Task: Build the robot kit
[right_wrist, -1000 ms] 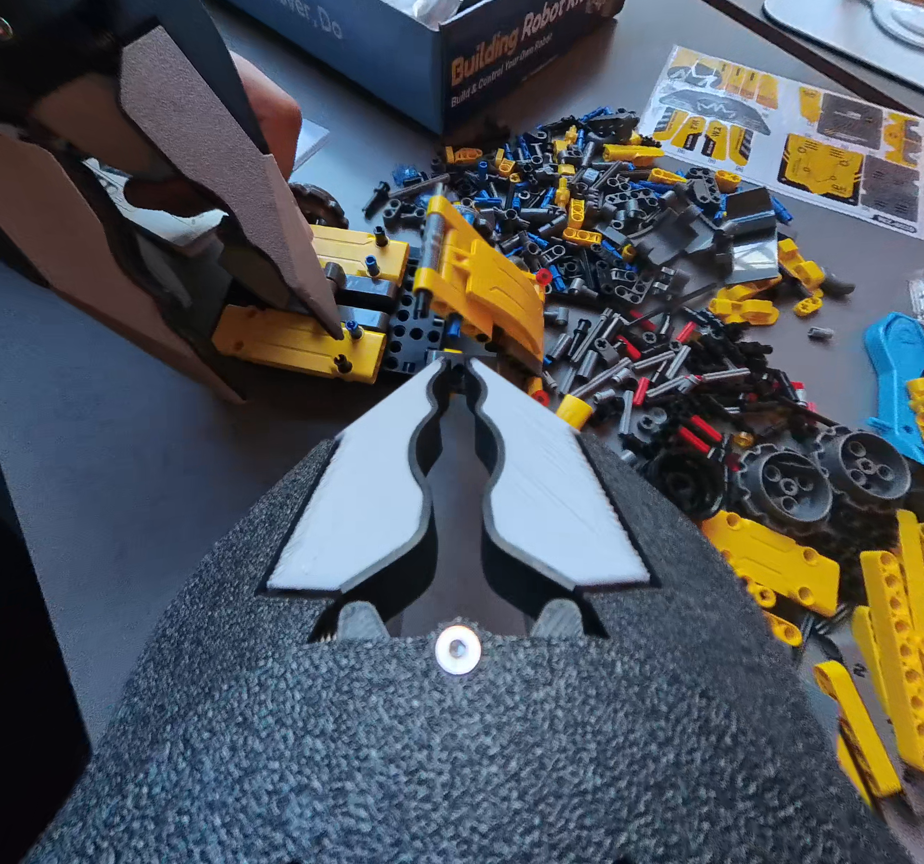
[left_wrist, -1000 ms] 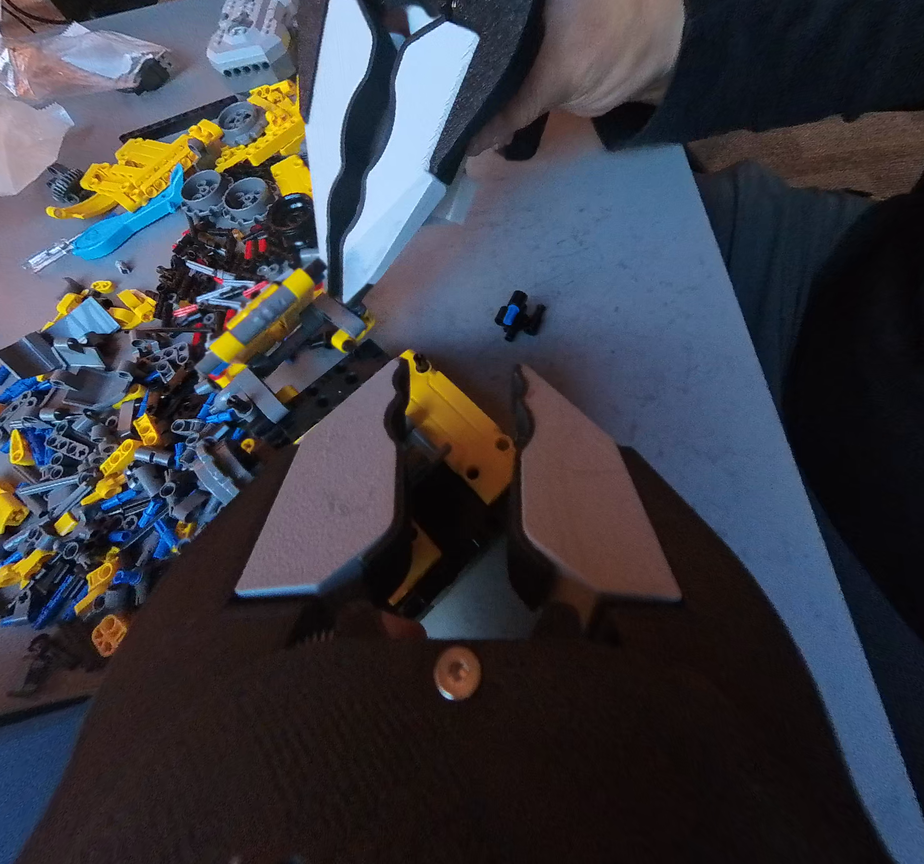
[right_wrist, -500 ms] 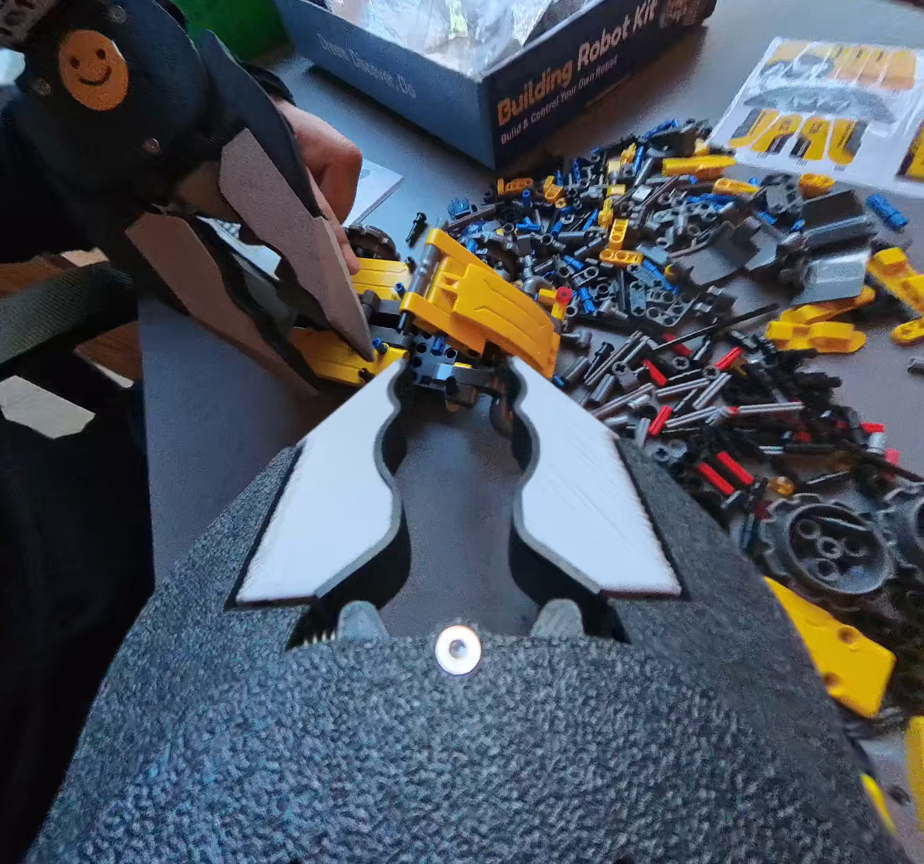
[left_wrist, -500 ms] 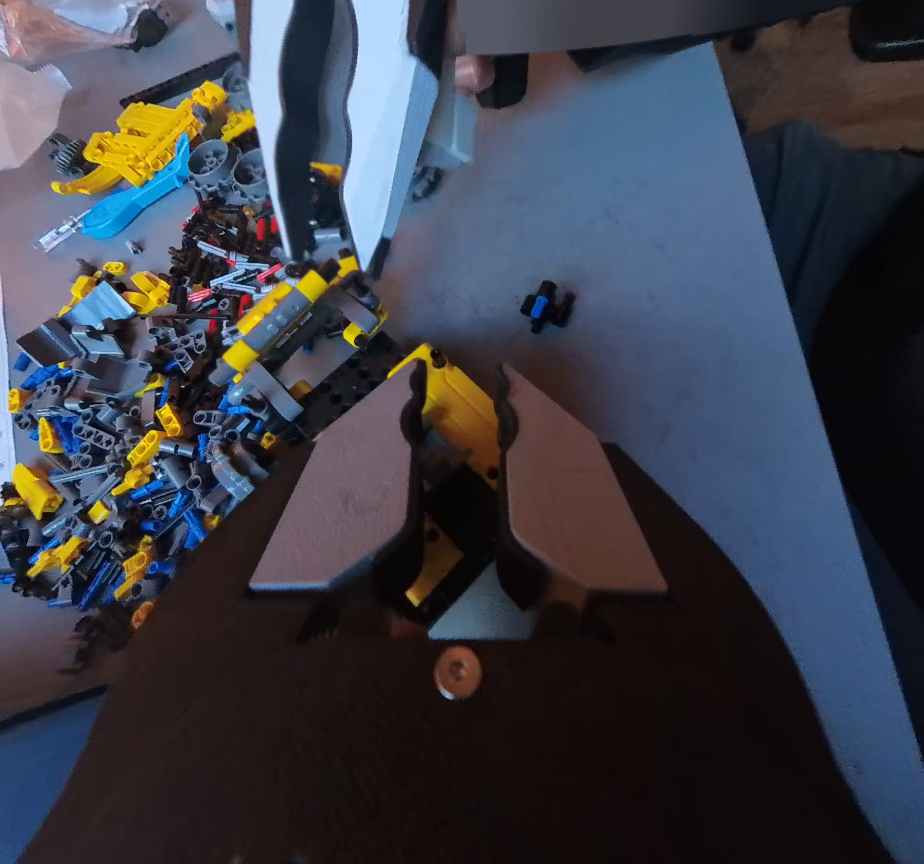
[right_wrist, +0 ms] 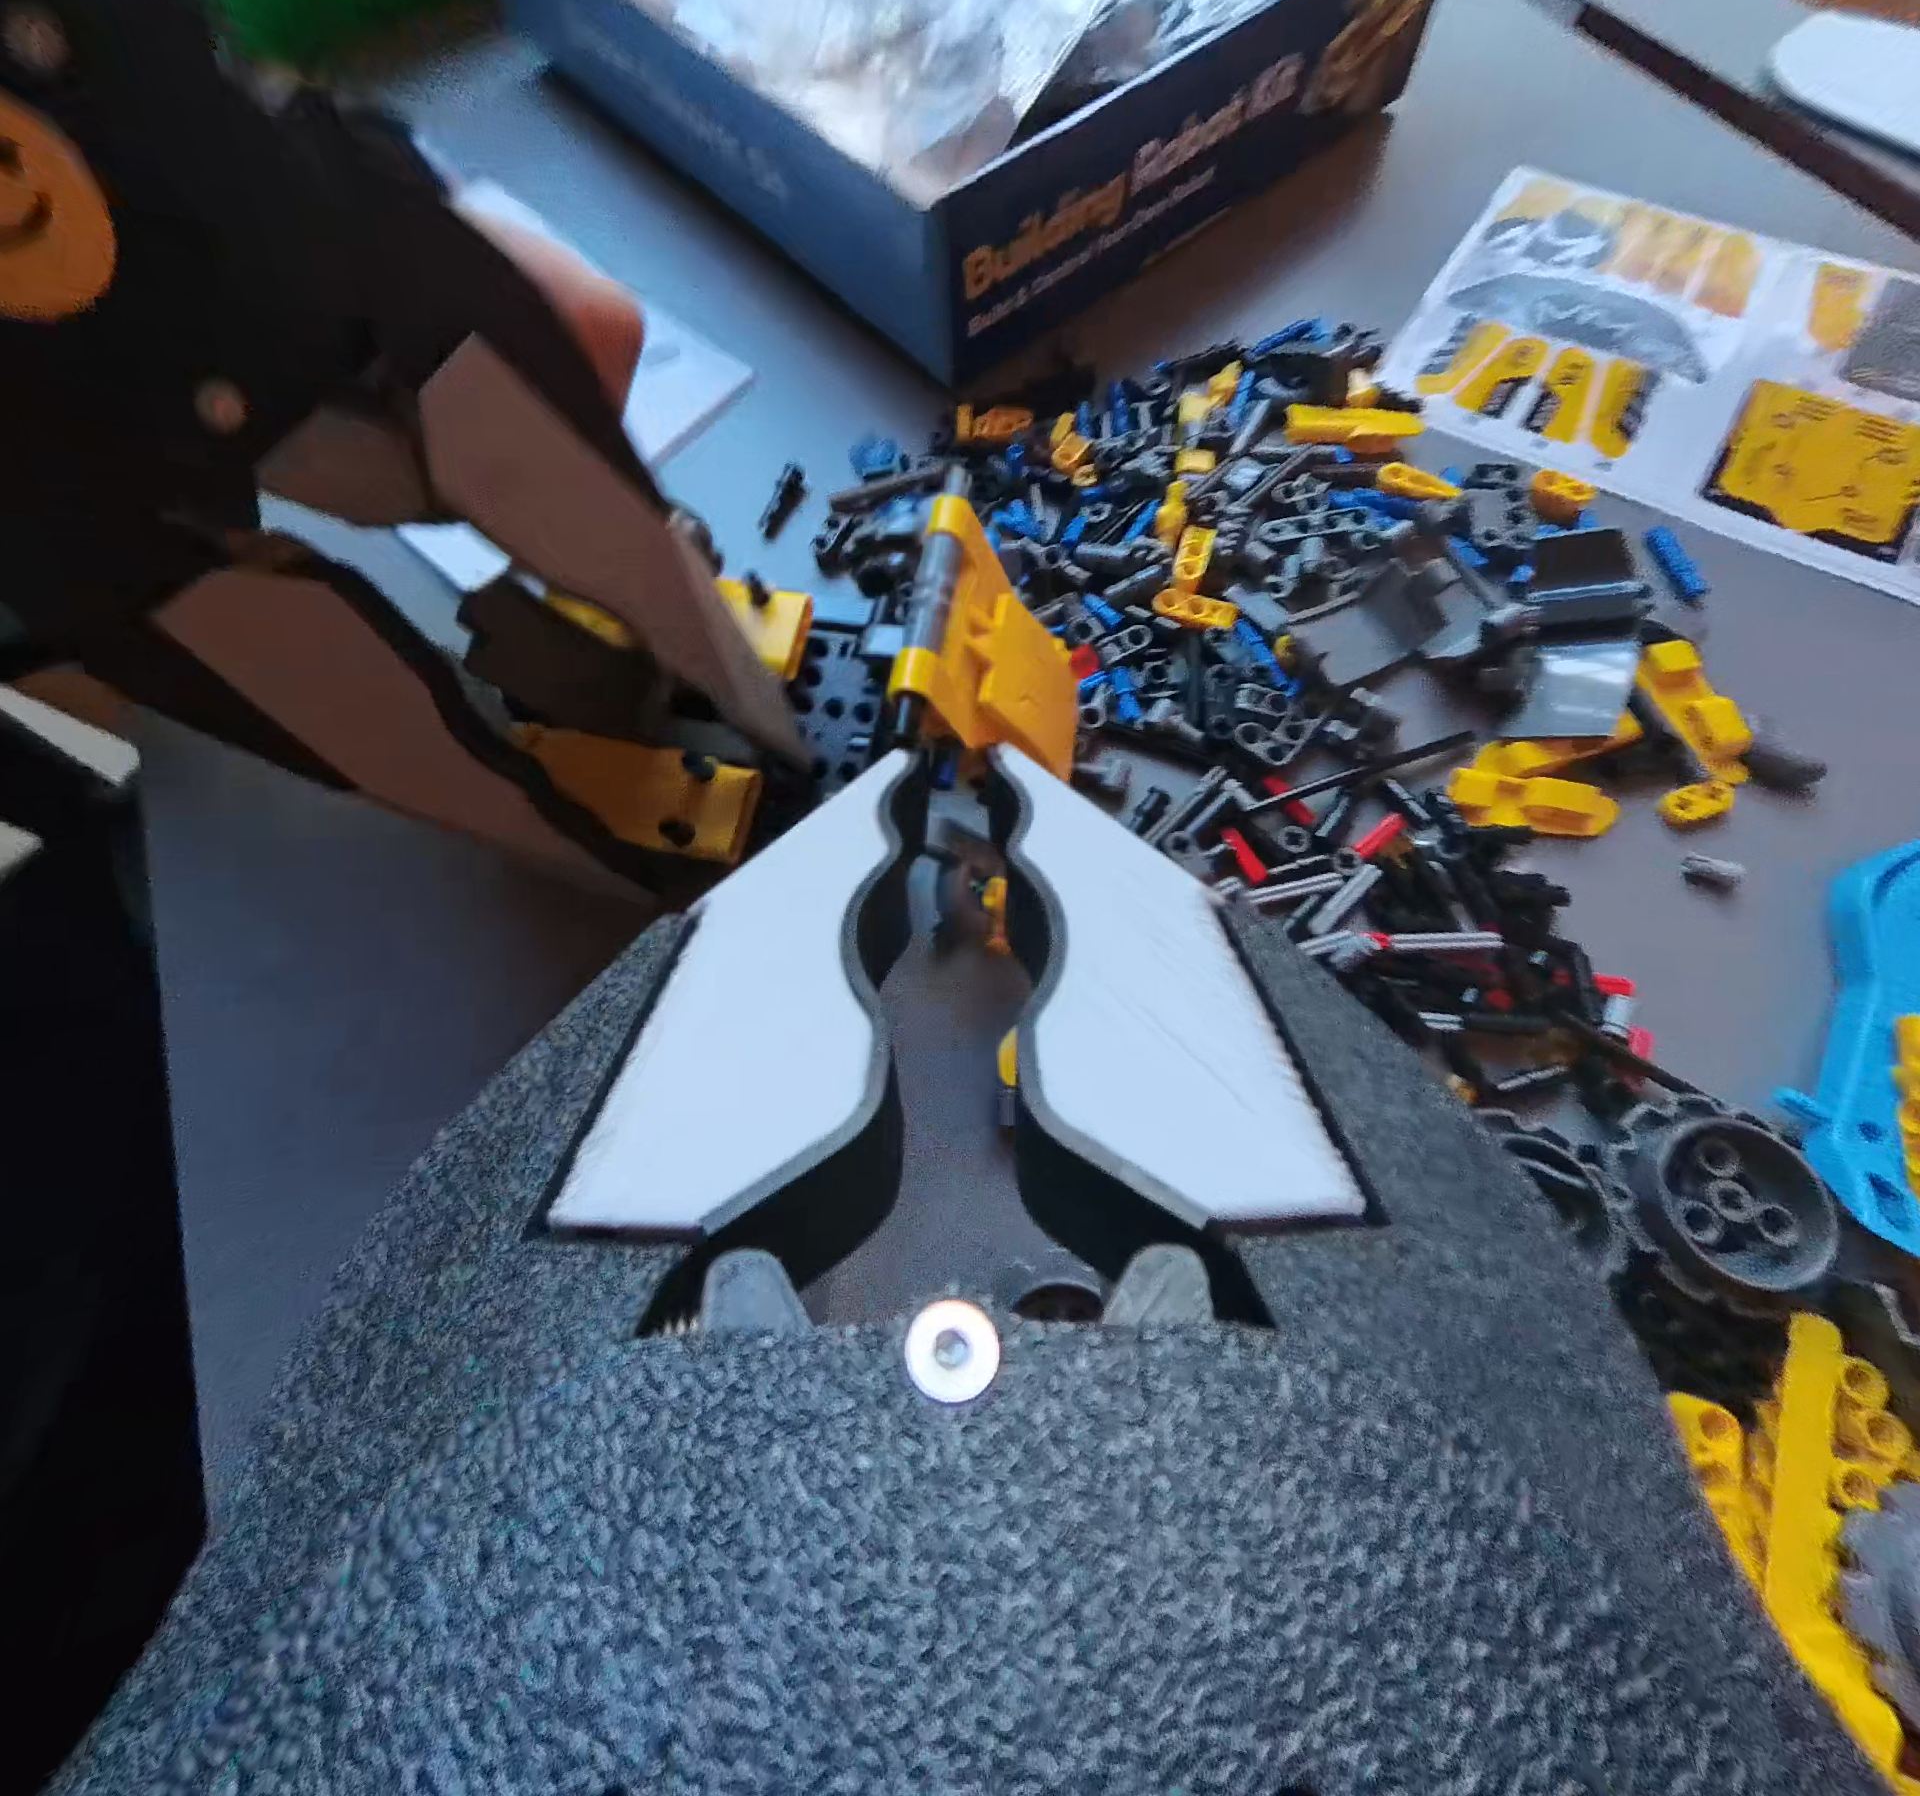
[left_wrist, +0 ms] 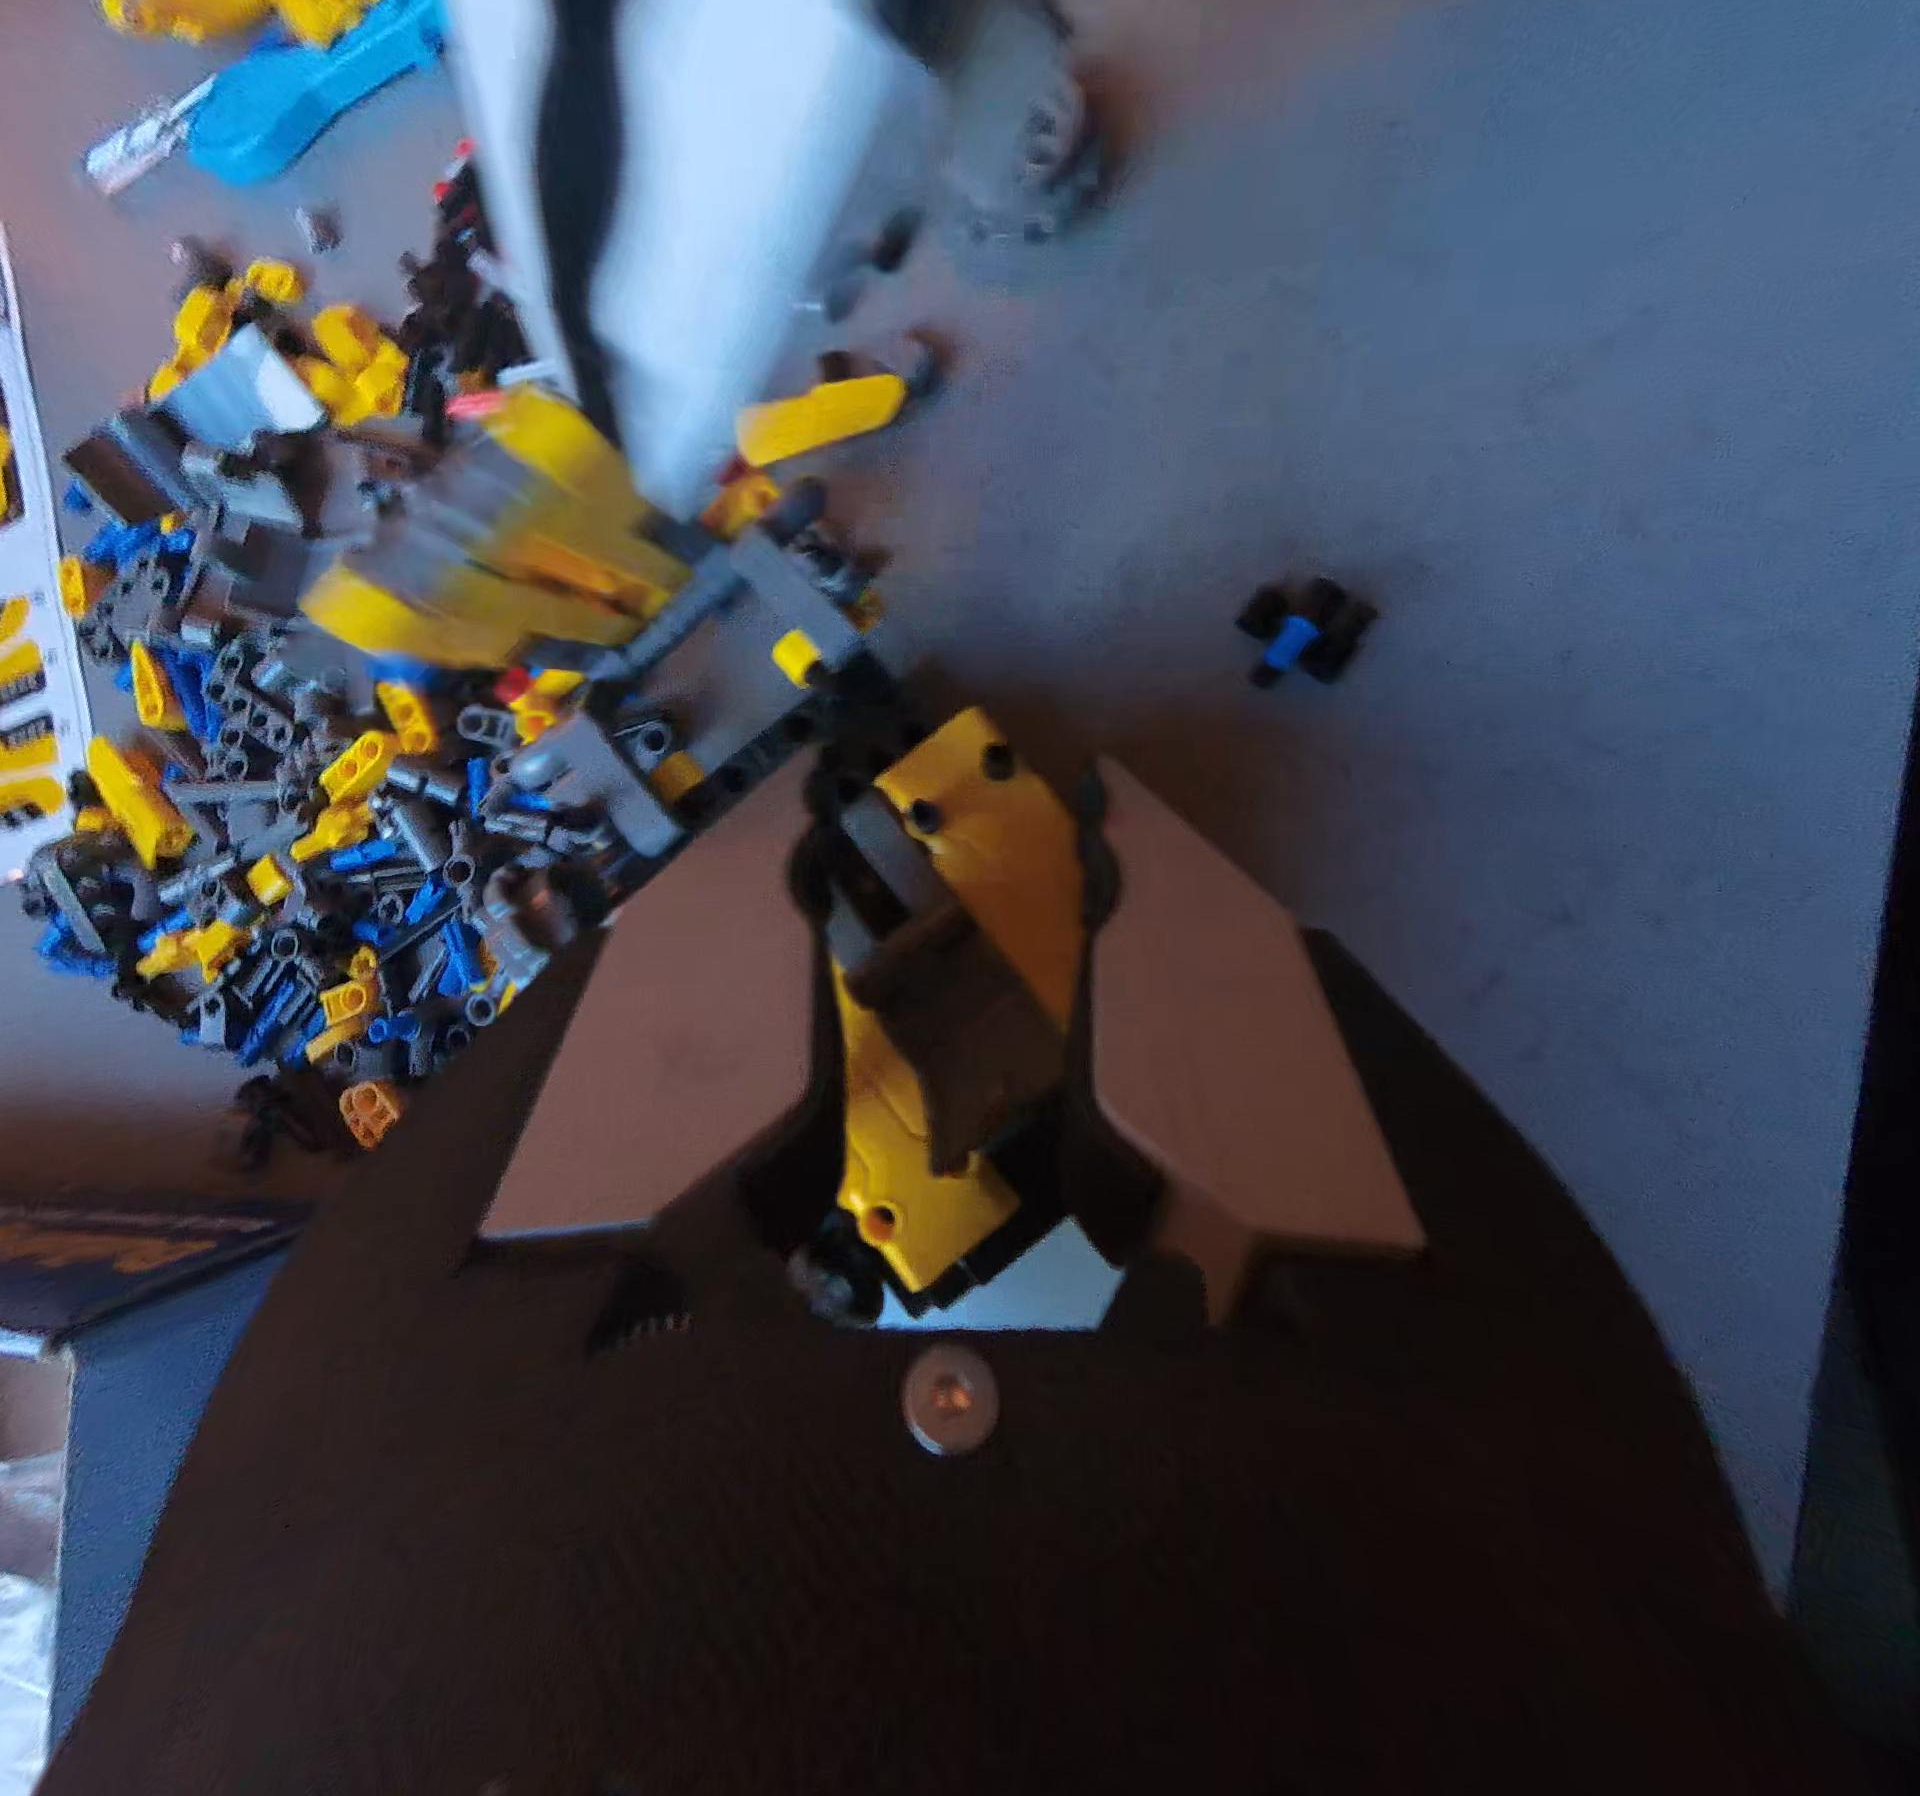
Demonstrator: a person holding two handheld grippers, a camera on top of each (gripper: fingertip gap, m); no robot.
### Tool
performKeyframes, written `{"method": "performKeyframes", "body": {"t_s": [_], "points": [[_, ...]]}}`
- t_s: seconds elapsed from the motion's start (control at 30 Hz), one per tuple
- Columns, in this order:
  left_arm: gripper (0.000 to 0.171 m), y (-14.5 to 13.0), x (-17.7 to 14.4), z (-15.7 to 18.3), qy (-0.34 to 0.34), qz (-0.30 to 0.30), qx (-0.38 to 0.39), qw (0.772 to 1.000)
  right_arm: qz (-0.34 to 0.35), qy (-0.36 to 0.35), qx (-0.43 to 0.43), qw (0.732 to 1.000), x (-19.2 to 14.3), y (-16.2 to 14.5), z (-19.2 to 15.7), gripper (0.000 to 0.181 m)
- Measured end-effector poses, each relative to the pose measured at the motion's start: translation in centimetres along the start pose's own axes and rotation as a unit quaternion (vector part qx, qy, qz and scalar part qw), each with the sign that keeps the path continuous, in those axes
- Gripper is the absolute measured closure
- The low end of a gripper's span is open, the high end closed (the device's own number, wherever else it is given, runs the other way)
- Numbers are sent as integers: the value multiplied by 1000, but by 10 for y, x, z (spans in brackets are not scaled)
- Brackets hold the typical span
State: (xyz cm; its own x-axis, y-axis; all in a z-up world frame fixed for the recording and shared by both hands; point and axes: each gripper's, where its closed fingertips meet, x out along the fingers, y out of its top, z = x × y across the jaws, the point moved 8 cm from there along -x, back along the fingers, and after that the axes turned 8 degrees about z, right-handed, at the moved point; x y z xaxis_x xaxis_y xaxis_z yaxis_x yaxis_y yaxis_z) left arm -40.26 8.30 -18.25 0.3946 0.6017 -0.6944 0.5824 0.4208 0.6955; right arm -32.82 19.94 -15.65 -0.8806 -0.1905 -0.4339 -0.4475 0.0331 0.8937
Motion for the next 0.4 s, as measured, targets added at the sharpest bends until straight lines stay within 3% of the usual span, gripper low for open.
{"method": "performKeyframes", "body": {"t_s": [0.07, 0.2, 0.4], "points": [[135, -1, -3, 5, -1, -2, 17, 1000, 16, -2, 31, 999, -9, 2, 11, 176], [137, -6, -9, 7, -19, -10, 37, 999, 19, 3, 78, 997, -9, -5, 26, 167], [138, -13, -18, 13, -53, 6, 42, 998, 38, 15, 91, 995, -16, -8, 23, 167]]}}
